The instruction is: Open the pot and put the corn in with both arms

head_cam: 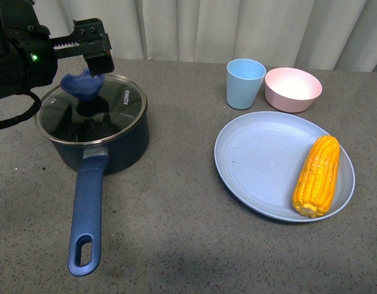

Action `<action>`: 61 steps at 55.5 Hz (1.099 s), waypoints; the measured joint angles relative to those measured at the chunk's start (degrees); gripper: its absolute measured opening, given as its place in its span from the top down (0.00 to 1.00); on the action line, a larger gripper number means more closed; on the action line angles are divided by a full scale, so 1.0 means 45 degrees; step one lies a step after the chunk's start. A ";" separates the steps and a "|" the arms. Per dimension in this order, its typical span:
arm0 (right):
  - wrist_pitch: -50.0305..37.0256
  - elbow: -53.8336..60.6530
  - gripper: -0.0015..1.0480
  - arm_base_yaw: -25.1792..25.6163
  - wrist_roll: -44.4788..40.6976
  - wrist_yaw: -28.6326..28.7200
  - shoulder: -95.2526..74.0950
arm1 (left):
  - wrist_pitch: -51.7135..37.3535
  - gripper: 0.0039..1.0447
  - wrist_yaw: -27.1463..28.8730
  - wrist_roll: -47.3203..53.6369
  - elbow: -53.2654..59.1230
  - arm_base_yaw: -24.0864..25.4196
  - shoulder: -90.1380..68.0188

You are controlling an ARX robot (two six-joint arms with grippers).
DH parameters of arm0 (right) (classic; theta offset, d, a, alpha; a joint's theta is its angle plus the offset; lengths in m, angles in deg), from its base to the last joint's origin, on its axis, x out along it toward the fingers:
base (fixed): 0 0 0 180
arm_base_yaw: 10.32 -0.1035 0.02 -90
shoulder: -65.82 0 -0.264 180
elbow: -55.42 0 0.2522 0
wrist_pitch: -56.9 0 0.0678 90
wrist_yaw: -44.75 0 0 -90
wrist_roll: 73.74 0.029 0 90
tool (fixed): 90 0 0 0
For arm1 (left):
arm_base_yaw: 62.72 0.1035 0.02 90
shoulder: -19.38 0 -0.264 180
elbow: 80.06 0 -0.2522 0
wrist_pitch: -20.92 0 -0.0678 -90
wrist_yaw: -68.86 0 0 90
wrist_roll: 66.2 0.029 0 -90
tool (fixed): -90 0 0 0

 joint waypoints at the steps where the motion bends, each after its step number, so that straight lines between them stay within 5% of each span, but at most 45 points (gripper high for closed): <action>1: 0.0000 0.0000 0.09 0.0000 0.0005 0.0000 0.0000 | 0.0000 0.06 -0.0058 0.0019 -0.0024 -0.0019 -0.0039; 30: 0.0000 0.0000 0.09 0.0000 0.0000 0.0000 0.0000 | 0.0287 0.06 -0.0408 0.0777 -0.0291 -0.0121 -0.0816; 44: 0.0000 0.0000 0.09 0.0000 0.0000 0.0000 0.0000 | 0.0287 0.40 -0.0437 0.0860 -0.0364 -0.0165 -0.0928; 61: 0.0000 0.0000 0.09 0.0000 0.0000 0.0000 0.0000 | 0.0826 0.41 -0.0194 0.0903 -0.0398 -0.0248 -0.0223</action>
